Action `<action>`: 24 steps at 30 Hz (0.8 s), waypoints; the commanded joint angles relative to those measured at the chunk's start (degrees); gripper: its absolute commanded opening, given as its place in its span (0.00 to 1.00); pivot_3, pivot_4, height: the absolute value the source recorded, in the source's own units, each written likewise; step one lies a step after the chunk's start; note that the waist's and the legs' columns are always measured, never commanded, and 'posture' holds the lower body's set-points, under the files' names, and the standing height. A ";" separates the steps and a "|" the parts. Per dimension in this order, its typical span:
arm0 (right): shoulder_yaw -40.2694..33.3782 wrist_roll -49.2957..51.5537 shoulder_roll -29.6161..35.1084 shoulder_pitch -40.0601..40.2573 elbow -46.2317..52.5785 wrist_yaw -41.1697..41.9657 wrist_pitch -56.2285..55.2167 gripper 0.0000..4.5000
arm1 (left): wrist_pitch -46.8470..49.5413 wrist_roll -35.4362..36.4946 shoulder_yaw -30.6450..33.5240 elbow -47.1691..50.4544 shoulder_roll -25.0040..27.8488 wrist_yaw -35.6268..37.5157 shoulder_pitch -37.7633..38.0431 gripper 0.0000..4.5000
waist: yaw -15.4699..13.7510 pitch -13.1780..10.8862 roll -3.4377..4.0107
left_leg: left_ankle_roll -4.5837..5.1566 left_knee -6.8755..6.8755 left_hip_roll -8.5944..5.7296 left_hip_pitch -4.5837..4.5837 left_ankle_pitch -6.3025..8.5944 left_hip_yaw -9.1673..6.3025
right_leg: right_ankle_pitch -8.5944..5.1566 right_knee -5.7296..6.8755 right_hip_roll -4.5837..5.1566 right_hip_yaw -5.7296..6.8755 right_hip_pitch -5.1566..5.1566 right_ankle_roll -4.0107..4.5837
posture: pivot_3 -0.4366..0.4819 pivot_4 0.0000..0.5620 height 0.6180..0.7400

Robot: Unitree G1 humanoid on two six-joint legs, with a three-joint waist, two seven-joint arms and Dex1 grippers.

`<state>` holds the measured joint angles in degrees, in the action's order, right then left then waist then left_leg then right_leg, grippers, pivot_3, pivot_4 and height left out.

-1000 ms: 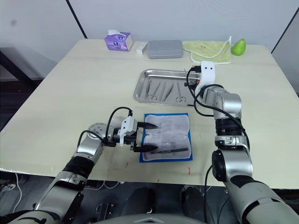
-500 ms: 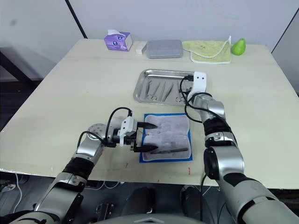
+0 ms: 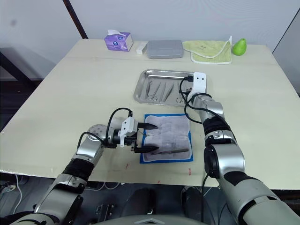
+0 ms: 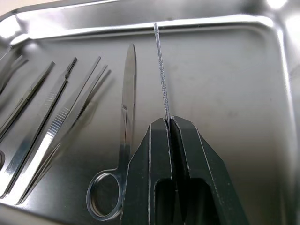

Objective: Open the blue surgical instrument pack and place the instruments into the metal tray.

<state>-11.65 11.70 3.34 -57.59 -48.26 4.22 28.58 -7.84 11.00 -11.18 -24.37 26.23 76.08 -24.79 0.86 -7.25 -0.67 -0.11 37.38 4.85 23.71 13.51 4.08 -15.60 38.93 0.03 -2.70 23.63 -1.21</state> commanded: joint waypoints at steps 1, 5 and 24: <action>0.07 0.03 0.53 -1.58 0.35 0.47 -1.11 0.14 | 1.32 -1.17 -1.08 -1.28 0.06 -0.48 1.46 1.00 | 0.01 0.00 0.00 | 0.00 0.00 0.00 0.00 0.00 0.00 | 0.00 0.00 0.00 0.00 0.00 0.00 | 0.48 0.27 1.00; 0.39 -0.26 0.69 -1.44 0.85 0.85 -1.01 0.54 | 1.32 -1.11 -1.02 -1.05 0.19 -0.47 1.69 1.00 | 0.03 -0.02 0.03 | 0.00 -0.02 0.00 0.00 0.00 0.00 | 0.00 -0.01 0.00 0.00 0.00 0.00 | 0.48 0.27 1.00; 8.90 17.92 20.45 27.45 61.07 43.84 5.52 0.66 | 1.17 -0.45 -0.55 -0.98 0.26 0.13 1.88 1.00 | -0.19 -0.11 0.14 | 0.00 -0.07 0.00 -0.01 0.01 -0.01 | -0.03 -0.06 -0.01 0.01 0.00 -0.03 | 0.48 0.27 1.00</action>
<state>-1.90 27.52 23.50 -29.92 9.27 45.28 33.69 -7.82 11.45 -10.78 -23.51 26.28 76.01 -23.98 0.67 -7.35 -0.52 -0.11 37.30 4.85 23.72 13.52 4.04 -15.63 38.86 0.01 -2.66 23.63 -1.24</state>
